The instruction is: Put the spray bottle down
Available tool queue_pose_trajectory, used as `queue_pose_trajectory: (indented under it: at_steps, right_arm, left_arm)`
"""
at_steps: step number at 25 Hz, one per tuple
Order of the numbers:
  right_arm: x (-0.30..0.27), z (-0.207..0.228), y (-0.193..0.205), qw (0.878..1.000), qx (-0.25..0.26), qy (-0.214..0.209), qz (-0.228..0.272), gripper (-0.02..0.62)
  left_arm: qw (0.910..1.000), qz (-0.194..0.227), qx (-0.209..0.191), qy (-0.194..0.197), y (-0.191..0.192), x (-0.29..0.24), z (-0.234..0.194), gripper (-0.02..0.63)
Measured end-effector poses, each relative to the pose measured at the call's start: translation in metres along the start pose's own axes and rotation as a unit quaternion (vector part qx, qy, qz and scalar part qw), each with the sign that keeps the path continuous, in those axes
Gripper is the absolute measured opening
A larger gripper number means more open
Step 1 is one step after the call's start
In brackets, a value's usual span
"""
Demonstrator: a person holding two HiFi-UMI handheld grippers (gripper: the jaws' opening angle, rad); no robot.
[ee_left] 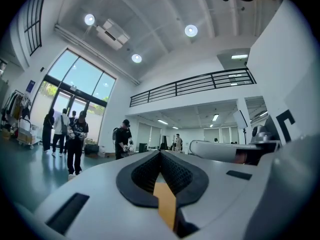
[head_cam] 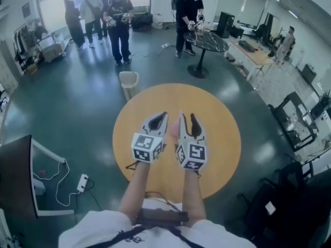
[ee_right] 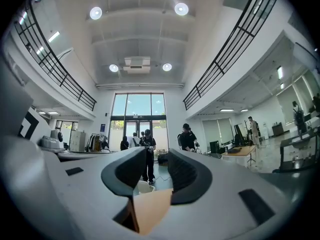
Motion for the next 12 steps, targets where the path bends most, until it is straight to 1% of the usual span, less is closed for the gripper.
queue_pose_trajectory:
  at_steps: [2, 3, 5, 6, 8, 12]
  right_arm:
    - [0.006, 0.001, -0.011, 1.000, 0.000, -0.002, 0.008, 0.127]
    - [0.009, 0.001, -0.015, 1.000, 0.000, -0.002, 0.010, 0.126]
    - [0.014, 0.004, -0.021, 1.000, 0.001, -0.002, 0.008, 0.077]
    - [0.016, 0.005, -0.023, 1.000, 0.003, -0.002, 0.006, 0.075]
    - [0.019, 0.009, -0.028, 1.000, 0.004, 0.002, 0.002, 0.040]
    - [0.025, 0.016, -0.038, 1.000, -0.005, 0.008, -0.008, 0.018]
  left_arm:
    - [1.0000, 0.008, -0.006, 0.002, -0.008, 0.001, 0.007, 0.011]
    - [0.9999, 0.010, -0.008, 0.004, -0.011, 0.001, 0.010, 0.011]
    - [0.9998, 0.014, -0.010, 0.008, -0.014, -0.001, 0.016, 0.011]
    - [0.9998, 0.015, -0.010, 0.010, -0.015, -0.002, 0.019, 0.011]
    - [0.9997, 0.015, -0.012, 0.015, -0.017, -0.004, 0.024, 0.011]
    - [0.9993, 0.019, -0.017, 0.026, -0.024, -0.007, 0.035, 0.011]
Point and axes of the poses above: the fingertips, and each gripper's own axes: x backward along the fingers, z to its right, y out of its underside, the point moved 7 cm from there along x, backward along the fingers, and after that the axes turned 12 degrees about z, right-handed, at the moved point
